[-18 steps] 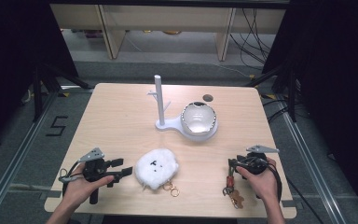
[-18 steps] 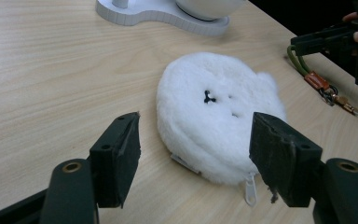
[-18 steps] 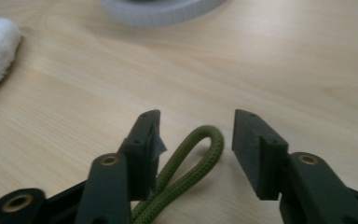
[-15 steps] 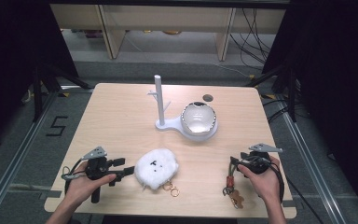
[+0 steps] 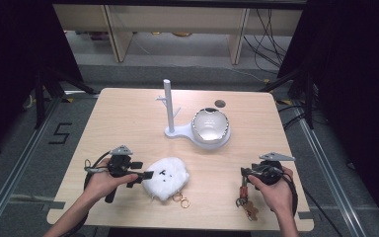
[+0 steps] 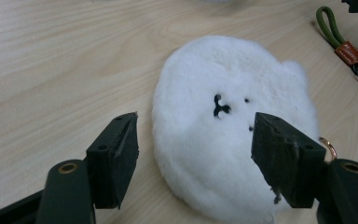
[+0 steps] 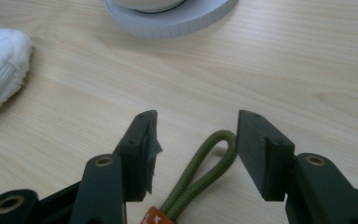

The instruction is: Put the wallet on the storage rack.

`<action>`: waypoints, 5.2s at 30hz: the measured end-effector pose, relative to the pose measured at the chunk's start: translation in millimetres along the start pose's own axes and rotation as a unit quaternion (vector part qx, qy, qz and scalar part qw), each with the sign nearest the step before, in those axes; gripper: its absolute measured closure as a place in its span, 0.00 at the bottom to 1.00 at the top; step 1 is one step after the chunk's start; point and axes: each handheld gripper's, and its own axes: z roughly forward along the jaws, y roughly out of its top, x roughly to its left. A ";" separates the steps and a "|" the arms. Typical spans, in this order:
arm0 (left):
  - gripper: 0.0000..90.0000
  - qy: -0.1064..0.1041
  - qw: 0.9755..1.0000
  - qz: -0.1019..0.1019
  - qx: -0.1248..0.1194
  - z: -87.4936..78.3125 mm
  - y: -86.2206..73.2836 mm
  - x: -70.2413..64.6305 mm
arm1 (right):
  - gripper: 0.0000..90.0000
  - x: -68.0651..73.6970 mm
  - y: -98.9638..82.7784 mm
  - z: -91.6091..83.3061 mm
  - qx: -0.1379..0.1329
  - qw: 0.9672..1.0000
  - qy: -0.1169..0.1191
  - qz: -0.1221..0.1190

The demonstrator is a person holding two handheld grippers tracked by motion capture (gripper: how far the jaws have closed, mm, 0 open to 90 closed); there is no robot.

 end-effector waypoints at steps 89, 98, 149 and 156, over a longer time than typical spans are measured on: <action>0.77 -0.007 0.954 0.269 -0.135 -34.1 78.1 -87.0 | 0.88 103.4 78.8 3.9 -0.154 0.957 0.224 -0.099; 0.42 0.036 0.963 0.203 -0.171 -53.3 61.3 -66.8 | 0.88 95.2 82.9 -6.5 -0.195 0.958 0.190 -0.090; 0.39 0.137 0.966 0.046 -0.213 -44.9 -73.1 20.5 | 0.87 70.7 117.9 -29.6 -0.262 0.954 0.133 -0.065; 0.39 0.139 0.965 0.051 -0.215 -41.3 -75.9 19.8 | 0.87 66.0 121.1 -29.3 -0.272 0.952 0.125 -0.067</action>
